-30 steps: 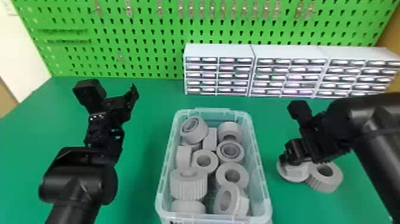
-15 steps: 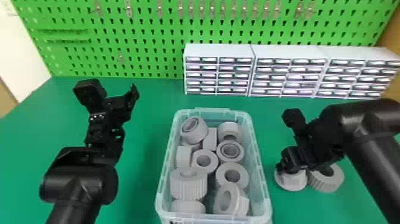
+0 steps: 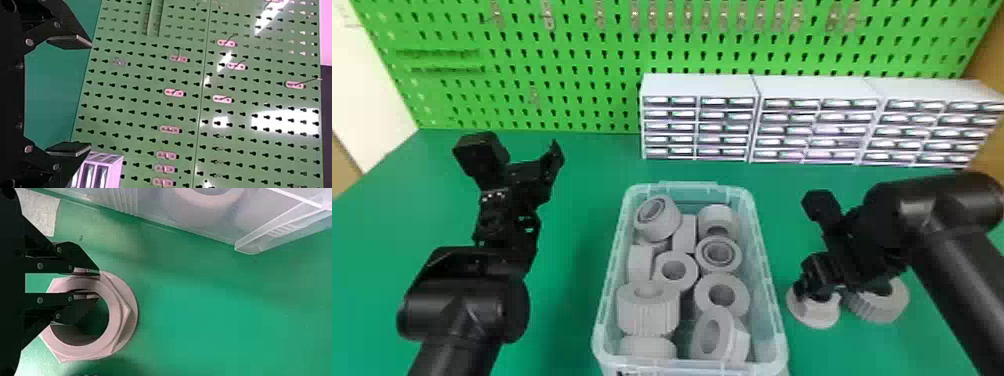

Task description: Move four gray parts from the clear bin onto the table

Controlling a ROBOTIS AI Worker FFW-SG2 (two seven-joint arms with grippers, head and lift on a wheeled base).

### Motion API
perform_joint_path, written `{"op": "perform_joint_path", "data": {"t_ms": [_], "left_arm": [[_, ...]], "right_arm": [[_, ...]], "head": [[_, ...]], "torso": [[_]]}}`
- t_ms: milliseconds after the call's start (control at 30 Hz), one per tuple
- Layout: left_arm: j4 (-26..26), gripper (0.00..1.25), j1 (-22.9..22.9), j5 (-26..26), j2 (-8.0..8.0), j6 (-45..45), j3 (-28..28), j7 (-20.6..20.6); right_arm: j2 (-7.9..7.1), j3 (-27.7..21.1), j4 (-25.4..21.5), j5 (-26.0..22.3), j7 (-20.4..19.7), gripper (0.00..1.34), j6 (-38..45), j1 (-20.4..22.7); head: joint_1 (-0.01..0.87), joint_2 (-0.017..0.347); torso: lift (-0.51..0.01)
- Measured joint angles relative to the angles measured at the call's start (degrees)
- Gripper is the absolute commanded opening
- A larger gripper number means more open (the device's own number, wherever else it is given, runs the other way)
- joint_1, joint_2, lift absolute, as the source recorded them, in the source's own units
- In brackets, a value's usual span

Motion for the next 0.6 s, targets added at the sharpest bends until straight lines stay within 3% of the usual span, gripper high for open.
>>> {"op": "perform_joint_path", "data": {"t_ms": [167, 267, 467, 600], "left_arm": [[0.0, 0.9, 0.05, 0.01, 0.0, -0.01, 0.08, 0.0], [0.0, 0.9, 0.11, 0.01, 0.0, -0.06, 0.13, 0.0], [0.0, 0.9, 0.26, 0.08, 0.0, -0.09, 0.25, 0.0], [0.0, 0.9, 0.28, 0.16, 0.0, -0.09, 0.25, 0.0]], "right_arm": [[0.12, -0.18, 0.14, -0.15, -0.02, 0.47, 0.01, 0.19], [0.11, -0.33, 0.02, -0.55, -0.04, 0.64, 0.01, 0.14], [0.11, -0.45, -1.08, -1.13, -0.06, 0.82, 0.01, -0.13], [0.11, -0.81, -2.58, -1.13, -0.07, 0.86, 0.01, -0.18]], "head": [[0.693, 0.072], [0.693, 0.072], [0.693, 0.072], [0.693, 0.072]], "torso": [[-0.052], [-0.052], [-0.052], [-0.052]]}}
